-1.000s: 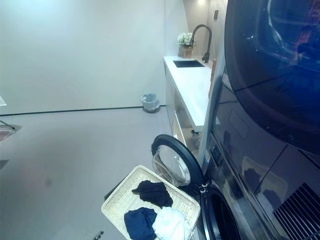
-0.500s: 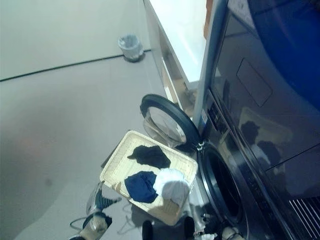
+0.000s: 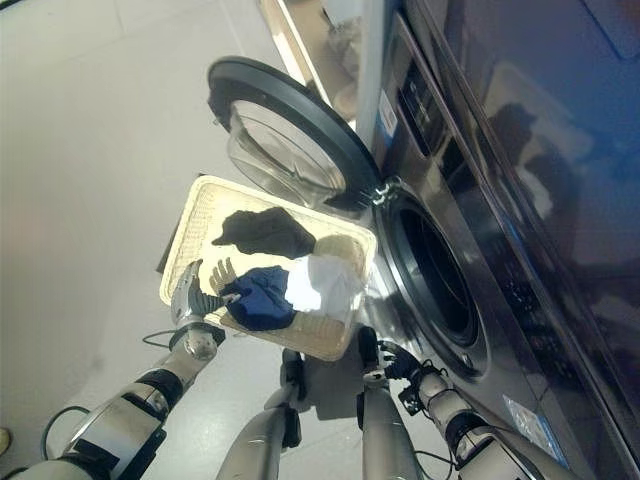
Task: Put the clothes into the washing machine.
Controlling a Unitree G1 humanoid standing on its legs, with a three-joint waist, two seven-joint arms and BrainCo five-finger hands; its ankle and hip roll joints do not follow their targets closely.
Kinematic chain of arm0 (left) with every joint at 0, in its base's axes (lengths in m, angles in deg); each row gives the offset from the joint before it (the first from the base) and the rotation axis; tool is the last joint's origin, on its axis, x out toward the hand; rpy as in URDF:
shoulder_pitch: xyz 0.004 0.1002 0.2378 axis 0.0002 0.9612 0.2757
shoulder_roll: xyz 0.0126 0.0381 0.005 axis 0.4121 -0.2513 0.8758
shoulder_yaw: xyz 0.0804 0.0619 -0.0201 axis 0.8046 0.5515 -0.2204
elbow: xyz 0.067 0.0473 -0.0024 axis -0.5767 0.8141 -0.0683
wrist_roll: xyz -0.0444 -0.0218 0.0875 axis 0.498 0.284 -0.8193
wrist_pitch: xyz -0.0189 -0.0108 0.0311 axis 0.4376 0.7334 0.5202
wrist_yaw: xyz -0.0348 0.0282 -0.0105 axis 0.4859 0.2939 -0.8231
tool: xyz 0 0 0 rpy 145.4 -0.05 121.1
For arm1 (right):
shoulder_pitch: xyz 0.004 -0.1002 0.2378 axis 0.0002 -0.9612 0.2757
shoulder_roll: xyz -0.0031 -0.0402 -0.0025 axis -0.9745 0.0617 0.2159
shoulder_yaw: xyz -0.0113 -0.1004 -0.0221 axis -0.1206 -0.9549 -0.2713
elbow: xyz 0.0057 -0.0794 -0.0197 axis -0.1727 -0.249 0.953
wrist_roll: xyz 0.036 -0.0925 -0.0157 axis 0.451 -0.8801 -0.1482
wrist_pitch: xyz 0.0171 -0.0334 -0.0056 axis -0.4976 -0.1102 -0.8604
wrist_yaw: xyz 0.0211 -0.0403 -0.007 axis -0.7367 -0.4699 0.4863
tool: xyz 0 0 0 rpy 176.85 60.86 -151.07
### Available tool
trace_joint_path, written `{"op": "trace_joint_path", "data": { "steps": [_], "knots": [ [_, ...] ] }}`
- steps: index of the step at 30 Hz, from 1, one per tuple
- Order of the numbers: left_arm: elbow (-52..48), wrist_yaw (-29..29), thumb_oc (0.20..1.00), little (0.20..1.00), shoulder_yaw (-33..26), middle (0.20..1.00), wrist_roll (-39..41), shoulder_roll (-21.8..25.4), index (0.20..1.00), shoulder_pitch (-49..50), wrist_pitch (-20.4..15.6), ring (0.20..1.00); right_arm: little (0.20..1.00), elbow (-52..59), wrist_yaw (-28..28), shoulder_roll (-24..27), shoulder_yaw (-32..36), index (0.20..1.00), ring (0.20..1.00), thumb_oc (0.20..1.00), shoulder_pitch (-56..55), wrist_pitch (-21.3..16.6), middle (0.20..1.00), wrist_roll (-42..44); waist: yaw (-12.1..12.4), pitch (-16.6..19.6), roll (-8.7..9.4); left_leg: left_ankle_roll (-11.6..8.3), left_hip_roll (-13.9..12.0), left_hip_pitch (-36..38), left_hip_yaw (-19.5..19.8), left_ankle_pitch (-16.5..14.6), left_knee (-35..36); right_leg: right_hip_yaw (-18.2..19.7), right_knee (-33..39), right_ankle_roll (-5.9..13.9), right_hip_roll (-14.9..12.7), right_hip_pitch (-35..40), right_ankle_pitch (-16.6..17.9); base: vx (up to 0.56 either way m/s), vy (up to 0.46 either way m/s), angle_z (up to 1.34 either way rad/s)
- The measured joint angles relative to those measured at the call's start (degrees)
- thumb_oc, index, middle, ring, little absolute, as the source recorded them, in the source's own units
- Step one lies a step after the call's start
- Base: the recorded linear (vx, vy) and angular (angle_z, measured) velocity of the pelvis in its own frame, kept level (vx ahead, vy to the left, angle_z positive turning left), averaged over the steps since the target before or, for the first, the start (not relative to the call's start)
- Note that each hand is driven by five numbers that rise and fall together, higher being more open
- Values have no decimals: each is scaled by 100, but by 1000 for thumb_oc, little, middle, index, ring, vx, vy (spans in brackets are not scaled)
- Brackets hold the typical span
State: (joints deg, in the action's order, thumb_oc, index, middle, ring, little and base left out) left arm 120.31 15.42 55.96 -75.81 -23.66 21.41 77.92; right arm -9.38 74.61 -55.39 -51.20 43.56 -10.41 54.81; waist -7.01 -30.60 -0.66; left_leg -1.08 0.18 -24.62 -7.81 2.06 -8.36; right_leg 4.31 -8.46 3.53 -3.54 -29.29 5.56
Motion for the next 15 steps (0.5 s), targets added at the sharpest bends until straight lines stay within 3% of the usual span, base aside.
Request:
{"op": "trace_joint_path", "data": {
  "steps": [7,15],
  "knots": [
    [290,-580,1000,1000,358,1000,137,-3,1000,-390,506,1000,1000,69,171,-13,-111,1000,1000,1000,110,1,1000,216,-203,-32,221,38,40,-607,-2,-71,-299,157,-156,15,3,-616,96,-4,21,-8],
    [395,-1388,1000,1000,577,1000,349,180,1000,-936,1222,1000,1000,312,271,93,-129,1000,1000,1000,157,-2,1000,440,-329,-34,247,62,36,-1324,8,-200,-764,198,-442,32,5,-1270,97,-2,5,-2]
  ]
}}
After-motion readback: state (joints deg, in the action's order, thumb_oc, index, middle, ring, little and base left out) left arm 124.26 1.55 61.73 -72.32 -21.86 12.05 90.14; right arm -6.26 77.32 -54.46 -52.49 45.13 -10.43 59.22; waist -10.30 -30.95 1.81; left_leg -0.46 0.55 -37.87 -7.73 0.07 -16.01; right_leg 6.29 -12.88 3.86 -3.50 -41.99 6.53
